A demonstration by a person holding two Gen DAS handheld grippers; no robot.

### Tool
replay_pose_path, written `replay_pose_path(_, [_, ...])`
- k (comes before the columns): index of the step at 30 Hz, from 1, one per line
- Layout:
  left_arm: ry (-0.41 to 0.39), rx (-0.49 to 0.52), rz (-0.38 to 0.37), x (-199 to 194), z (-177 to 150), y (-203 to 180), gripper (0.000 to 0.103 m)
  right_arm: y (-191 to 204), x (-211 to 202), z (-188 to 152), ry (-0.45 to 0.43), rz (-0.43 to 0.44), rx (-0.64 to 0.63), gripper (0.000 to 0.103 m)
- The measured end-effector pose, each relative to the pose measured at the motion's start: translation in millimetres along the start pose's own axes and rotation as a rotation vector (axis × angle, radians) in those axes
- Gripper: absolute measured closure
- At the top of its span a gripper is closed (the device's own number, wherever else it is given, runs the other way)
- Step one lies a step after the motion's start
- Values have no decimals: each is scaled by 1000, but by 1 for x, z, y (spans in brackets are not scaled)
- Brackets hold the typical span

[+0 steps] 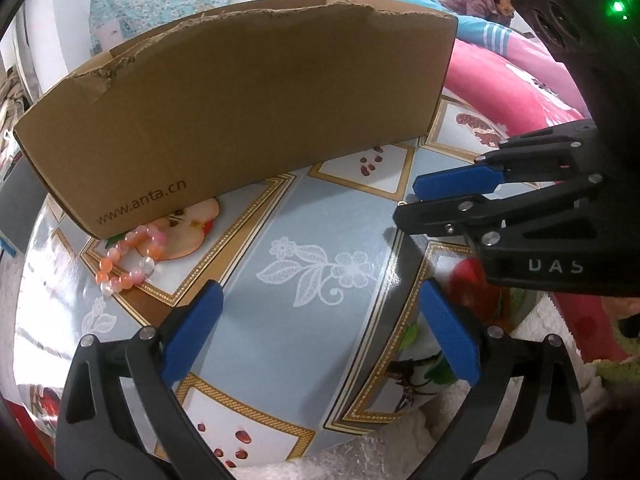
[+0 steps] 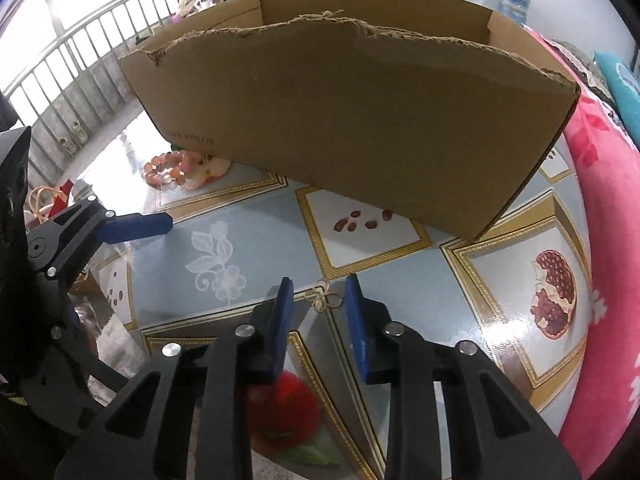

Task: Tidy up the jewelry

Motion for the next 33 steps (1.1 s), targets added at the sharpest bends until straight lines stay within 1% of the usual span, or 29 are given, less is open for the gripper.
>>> replay_pose_path(10, [-7, -3, 5, 4, 2, -2, 8, 6, 8, 4, 39, -42, -22, 78])
replay_pose_path(14, [-6, -3, 5, 4, 3, -3, 8, 7, 9, 6, 59, -36, -31, 78])
replay_pose_path(16, [-7, -2, 4, 4, 2, -3, 8, 9, 10, 7, 68, -29, -49, 83])
replay_pose_path(18, [-8, 0, 2, 4, 2, -4, 8, 10, 11, 7, 77, -26, -60, 83])
replay_pose_path(27, [-12, 1, 0, 4, 2, -5, 8, 8, 12, 6, 80, 0, -39, 83])
replay_pose_path(28, [-12, 0, 0, 4, 2, -5, 8, 6, 11, 5, 80, 1, -37, 86])
replay_pose_path(33, [-12, 1, 0, 4, 3, -5, 8, 2, 8, 2, 83, 4, -24, 87])
Point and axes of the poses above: each gripper's, at about its wrist camera, not at the fingertips, and x roughly the way its jaws point, y to its left, z to its top, the point moved 7 cm from there along x, roughly the way its jaws point, and after that the axes turned 15 degrees about -x, right-handed, at the moved point
